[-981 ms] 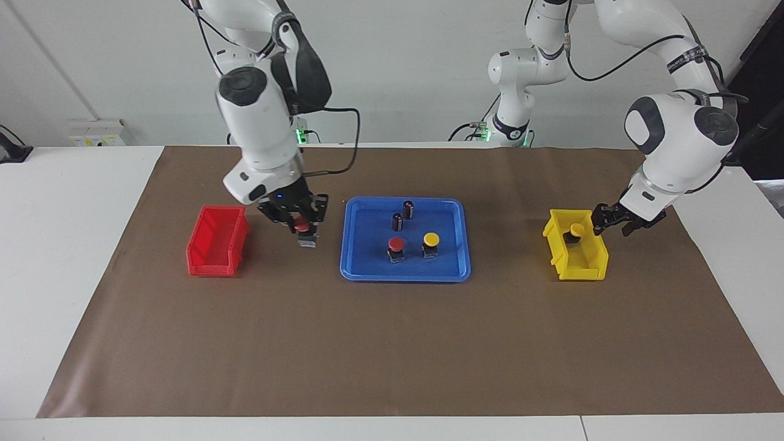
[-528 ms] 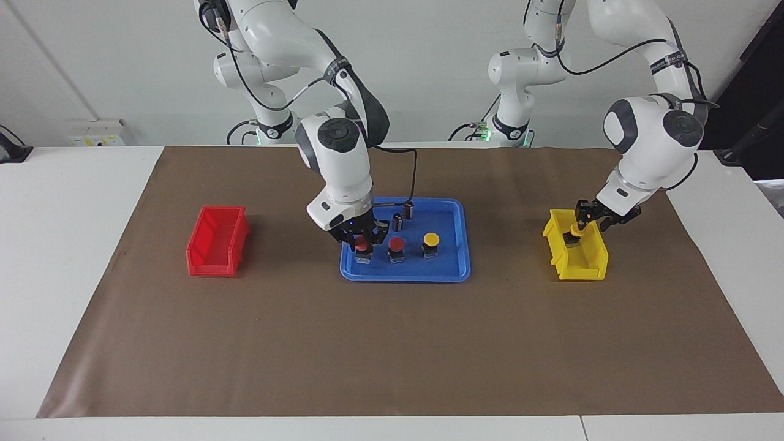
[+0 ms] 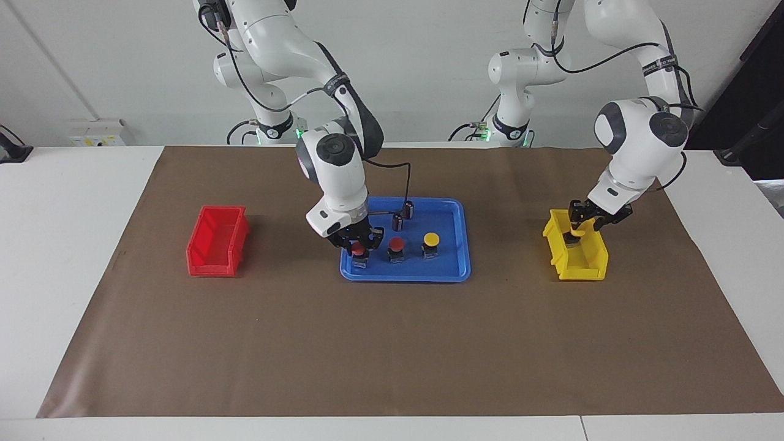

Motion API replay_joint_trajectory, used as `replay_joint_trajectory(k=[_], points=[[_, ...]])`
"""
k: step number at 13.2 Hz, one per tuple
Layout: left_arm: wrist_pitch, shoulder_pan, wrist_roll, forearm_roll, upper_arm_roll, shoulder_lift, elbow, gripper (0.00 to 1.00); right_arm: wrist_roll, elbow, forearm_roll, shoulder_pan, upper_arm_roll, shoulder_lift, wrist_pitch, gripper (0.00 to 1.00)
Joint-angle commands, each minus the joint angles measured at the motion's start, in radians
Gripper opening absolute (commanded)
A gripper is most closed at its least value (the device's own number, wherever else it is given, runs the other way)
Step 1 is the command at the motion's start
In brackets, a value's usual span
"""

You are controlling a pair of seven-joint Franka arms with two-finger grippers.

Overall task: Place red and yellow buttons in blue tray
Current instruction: 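Place the red button in the tray while the left gripper grasps another yellow button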

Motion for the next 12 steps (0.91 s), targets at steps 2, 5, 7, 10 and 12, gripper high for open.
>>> replay_joint_trajectory(k=[2,5,7,10,12], points=[[0.086,0.001,0.008,0.010,0.004,-0.026,-0.076,0.58,0.012,-0.034,-0.012,-0.008,0.003,-0.033,0.018,0.74],[0.094,0.001,0.003,0.010,0.004,-0.026,-0.083,0.56,0.000,0.065,-0.015,-0.034,-0.006,-0.033,-0.063,1.00],[0.080,0.002,-0.003,0.010,0.004,-0.020,-0.071,0.12,-0.037,0.252,-0.045,-0.119,-0.005,-0.046,-0.277,1.00],[-0.196,-0.009,0.000,0.013,0.004,-0.023,0.139,0.07,-0.243,0.340,-0.029,-0.287,-0.003,-0.158,-0.505,1.00],[-0.433,-0.030,-0.026,0.016,-0.008,-0.011,0.347,0.07,-0.304,0.344,-0.029,-0.350,-0.005,-0.229,-0.606,1.00]])
